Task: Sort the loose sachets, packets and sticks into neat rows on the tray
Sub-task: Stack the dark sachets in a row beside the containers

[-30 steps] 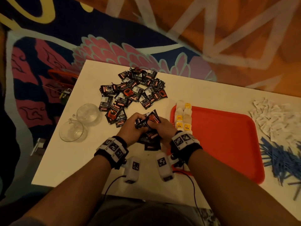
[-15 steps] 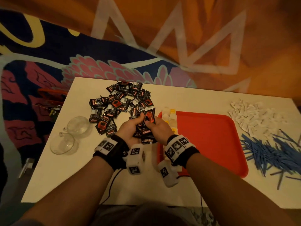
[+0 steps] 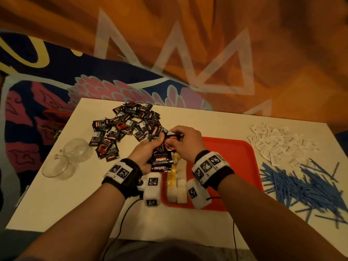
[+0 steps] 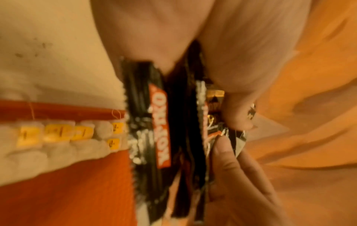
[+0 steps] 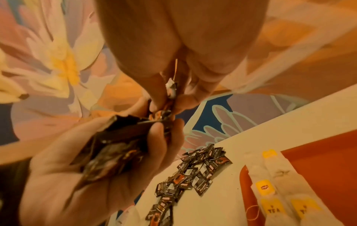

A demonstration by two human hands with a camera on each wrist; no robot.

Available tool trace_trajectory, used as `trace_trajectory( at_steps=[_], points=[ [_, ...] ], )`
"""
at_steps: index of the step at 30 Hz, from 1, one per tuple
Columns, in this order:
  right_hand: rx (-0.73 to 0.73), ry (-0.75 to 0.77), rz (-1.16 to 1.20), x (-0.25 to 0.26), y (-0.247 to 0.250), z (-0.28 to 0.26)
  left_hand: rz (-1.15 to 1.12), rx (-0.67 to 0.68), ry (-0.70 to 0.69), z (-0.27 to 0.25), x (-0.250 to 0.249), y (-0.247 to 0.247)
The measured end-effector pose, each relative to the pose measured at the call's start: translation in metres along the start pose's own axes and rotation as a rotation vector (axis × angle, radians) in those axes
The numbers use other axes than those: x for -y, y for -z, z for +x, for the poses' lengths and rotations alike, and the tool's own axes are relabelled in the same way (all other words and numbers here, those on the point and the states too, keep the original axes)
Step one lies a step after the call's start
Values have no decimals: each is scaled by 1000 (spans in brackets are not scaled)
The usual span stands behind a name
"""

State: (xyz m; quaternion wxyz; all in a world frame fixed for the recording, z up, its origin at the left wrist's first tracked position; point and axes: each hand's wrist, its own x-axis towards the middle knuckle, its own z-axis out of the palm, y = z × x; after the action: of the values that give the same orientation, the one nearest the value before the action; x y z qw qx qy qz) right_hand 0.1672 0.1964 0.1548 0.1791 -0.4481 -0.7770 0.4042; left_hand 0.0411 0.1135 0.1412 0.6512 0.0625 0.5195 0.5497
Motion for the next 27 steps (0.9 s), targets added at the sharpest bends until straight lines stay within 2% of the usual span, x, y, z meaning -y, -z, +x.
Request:
trace_trajectory(
  at_steps=[3,11,14,17,19,21,23,25,27],
  points=[
    [-7,-68,26,-12,16,1,-66,6,-32,-2,9,-19],
    [76,-82,6,-33,48,-15,-173,-125,-230,0,41,-75],
    [-26,-117,99,-44,58,-18,-148,-136,-263,2,51,-89],
    [20,-119,110,-53,67,-25,-53,-210,-283,3,61,-97],
    [85,-24,43,-58,75,-33,15,-250,-279,3,64,-100],
    [166,133,-68,-60,86,-41,94,-279,-289,3,64,-102],
    [306,297,-246,-55,96,-47,152,-277,-290,0,63,-106],
    [435,409,-476,-48,97,-49,135,-206,-238,-4,63,-112],
    [525,441,-625,-48,94,-48,73,-114,-142,-9,64,-123]
  ],
)
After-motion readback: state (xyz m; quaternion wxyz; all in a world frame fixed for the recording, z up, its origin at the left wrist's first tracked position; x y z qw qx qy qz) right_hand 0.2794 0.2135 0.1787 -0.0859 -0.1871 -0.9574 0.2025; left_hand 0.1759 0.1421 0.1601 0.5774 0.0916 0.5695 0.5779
